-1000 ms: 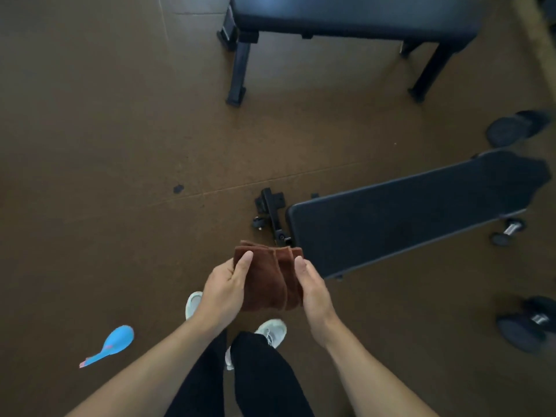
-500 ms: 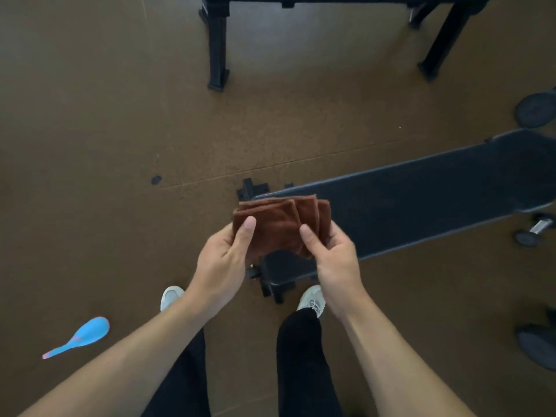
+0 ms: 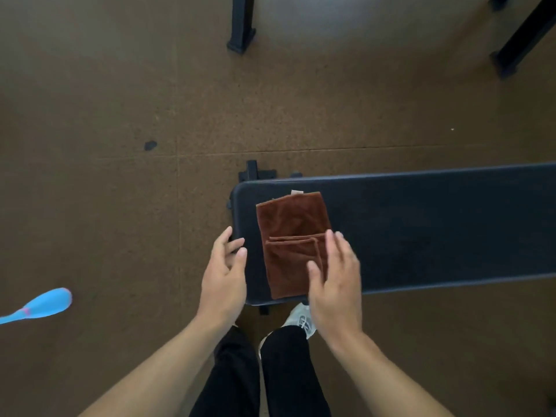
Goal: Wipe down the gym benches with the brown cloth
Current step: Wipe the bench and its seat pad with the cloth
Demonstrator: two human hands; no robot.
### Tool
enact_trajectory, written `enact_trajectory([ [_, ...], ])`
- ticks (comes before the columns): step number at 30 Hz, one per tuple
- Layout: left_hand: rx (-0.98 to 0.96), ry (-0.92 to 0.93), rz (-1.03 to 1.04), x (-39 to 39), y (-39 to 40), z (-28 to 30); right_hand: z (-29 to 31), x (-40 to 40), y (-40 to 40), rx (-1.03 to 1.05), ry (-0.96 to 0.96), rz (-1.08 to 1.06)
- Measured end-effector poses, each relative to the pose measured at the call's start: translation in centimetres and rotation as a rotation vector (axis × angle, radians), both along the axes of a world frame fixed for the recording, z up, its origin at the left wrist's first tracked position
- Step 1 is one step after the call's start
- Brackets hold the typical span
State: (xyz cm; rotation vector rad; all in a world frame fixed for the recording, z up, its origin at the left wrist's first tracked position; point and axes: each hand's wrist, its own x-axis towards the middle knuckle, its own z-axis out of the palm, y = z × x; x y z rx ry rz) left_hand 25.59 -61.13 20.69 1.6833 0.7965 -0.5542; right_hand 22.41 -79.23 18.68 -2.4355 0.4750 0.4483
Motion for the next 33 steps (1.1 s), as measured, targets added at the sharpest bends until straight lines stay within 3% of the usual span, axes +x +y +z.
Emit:
enact_trajectory([
  [3, 0.076, -0.078, -0.096, -0.2, 1.1, -2.5, -4.7, 0.6, 1.8, -0.180, -0.015, 0.370],
  [7, 0.079, -0.166, -0.135, 1.2, 2.5, -5.6, -8.1, 5.1, 2.6, -0.328, -0.162, 0.517],
  [10, 0.072, -0.150, -0.086, 1.3, 3.5, -7.5, -8.6, 11.4, 4.4, -0.398, -0.216, 0.510],
  [14, 0.058, -0.098, -0.047, 0.5, 5.0, -8.6, -8.5, 16.4, 8.4, -0.397, -0.104, 0.423],
  [18, 0.026, -0.047, 0.028, -0.5, 6.3, -8.8, -7.6, 7.4, 8.9, -0.374, -0.209, 0.551],
  [21, -0.013, -0.009, -0.016, -0.7, 6.2, -8.2, -6.9, -1.1, 8.0, -0.319, -0.151, 0.709],
  [24, -0.061, 0.012, -0.092, -0.5, 6.2, -7.4, -6.4, -3.5, 6.4, -0.368, -0.065, 0.672],
  [29, -0.135, -0.044, -0.158, 0.9, 6.4, -7.1, -7.2, 8.2, 6.6, -0.520, -0.072, 0.450],
  [33, -0.131, -0.072, -0.157, 1.7, 5.6, -7.5, -7.9, 16.2, 7.4, -0.486, -0.030, 0.460],
])
